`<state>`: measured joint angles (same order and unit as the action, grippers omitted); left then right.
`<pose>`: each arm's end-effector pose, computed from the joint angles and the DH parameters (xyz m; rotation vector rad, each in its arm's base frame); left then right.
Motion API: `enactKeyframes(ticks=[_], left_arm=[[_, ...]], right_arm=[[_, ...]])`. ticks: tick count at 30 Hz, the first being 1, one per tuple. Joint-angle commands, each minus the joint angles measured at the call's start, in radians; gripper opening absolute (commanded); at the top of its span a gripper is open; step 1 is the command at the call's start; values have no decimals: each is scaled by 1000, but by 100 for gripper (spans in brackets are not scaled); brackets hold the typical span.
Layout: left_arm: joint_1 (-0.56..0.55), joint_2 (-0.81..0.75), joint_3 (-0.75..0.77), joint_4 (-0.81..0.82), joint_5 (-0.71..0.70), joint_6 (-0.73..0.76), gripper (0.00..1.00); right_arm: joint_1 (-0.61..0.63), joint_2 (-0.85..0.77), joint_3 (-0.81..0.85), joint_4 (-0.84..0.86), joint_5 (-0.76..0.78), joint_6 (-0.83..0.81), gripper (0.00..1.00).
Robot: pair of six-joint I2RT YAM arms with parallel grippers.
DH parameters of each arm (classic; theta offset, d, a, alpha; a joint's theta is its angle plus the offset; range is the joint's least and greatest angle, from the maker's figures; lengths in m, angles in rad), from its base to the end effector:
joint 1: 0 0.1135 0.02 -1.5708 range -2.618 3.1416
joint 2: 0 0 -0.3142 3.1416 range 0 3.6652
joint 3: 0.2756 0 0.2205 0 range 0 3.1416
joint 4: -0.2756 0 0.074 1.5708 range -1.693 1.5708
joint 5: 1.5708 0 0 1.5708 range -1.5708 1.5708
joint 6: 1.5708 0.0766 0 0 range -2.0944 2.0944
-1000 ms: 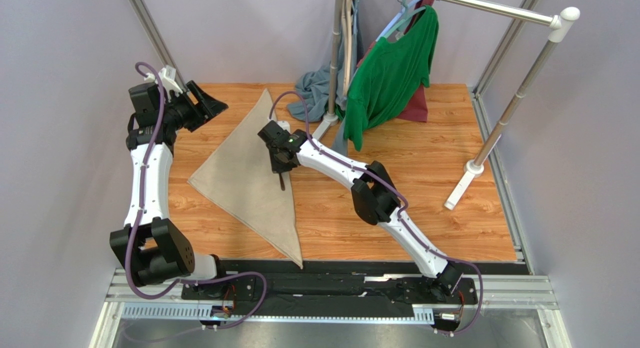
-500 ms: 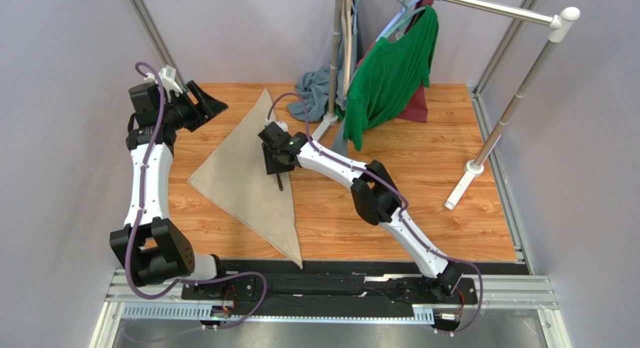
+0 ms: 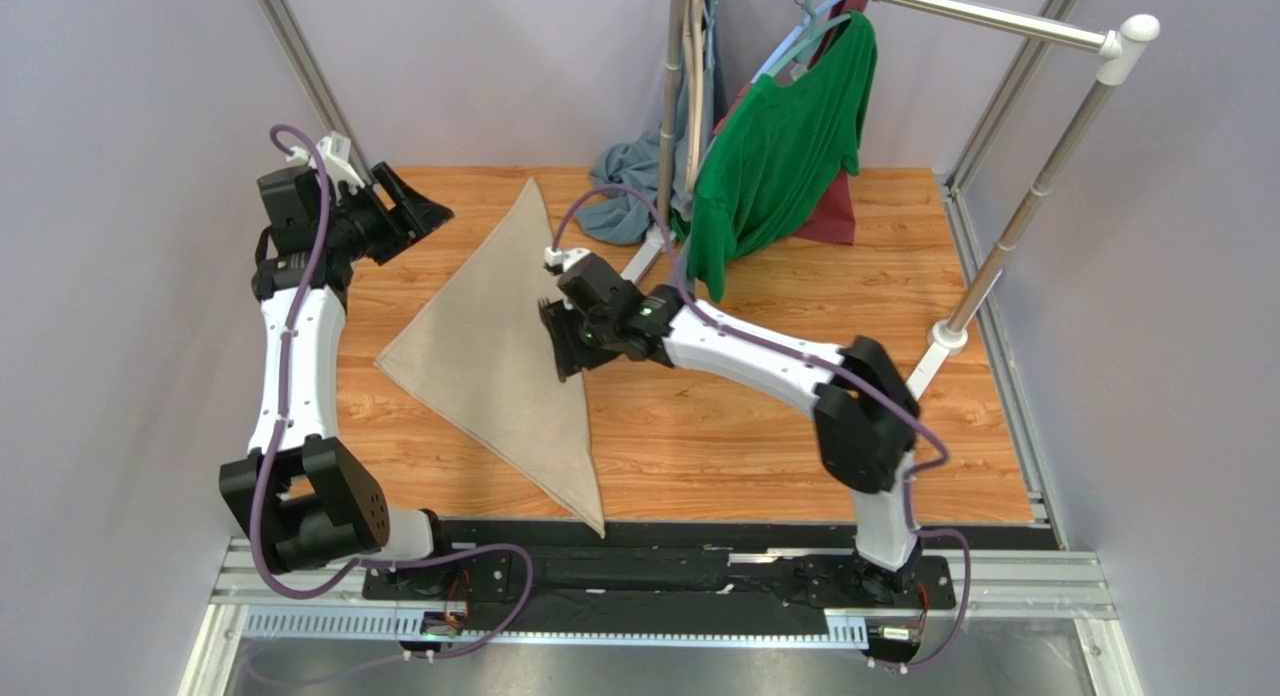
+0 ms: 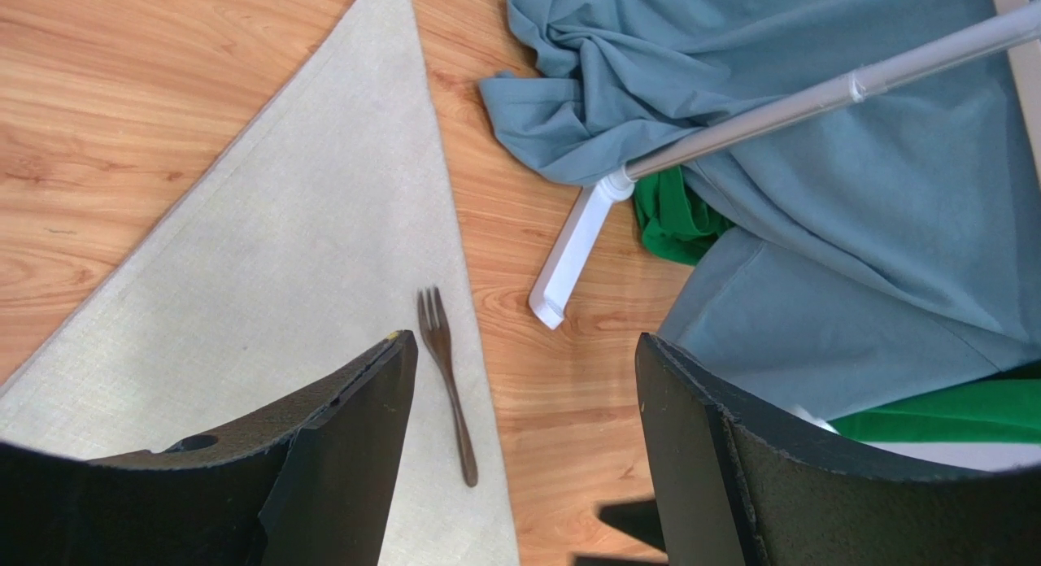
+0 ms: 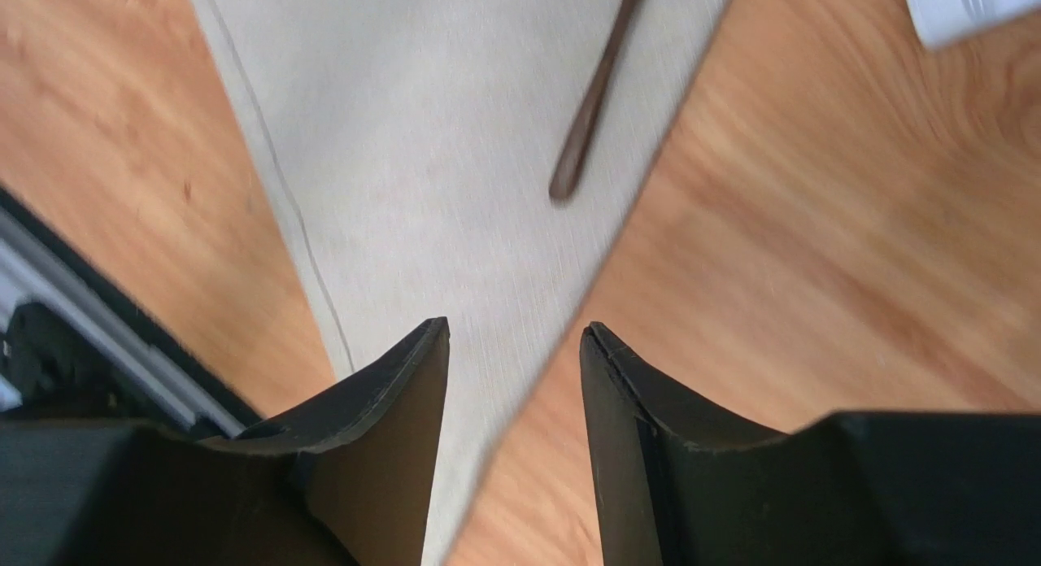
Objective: Fold the napkin, place the utensils inside, and roll it up
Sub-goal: Place the utensil onto the napkin, then fold the napkin
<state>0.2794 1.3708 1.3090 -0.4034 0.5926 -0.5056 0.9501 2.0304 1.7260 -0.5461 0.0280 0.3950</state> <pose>0.2963 0.0405 0.4065 -0.4156 1.9859 -0.7436 0.2804 0.3885 0.2756 -0.6734 2.4120 0.5600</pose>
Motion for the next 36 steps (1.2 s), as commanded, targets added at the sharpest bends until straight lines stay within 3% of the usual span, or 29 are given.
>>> enactKeyframes(ticks=[1, 8, 15, 24, 36], left_arm=[[3, -32, 12, -9, -19, 32, 75], [-34, -70, 7, -31, -68, 62, 75], [-68, -79, -1, -38, -89, 76, 75], [-74, -73, -1, -41, -85, 78, 74], [-74, -79, 3, -43, -76, 76, 74]], right_arm=[[36, -264, -312, 34, -2, -64, 47], [160, -562, -759, 133, -14, 125, 43], [249, -547, -905, 331, -89, 289, 41], [320, -418, -823, 379, -126, 278, 43], [395, -292, -671, 200, -53, 275, 42]])
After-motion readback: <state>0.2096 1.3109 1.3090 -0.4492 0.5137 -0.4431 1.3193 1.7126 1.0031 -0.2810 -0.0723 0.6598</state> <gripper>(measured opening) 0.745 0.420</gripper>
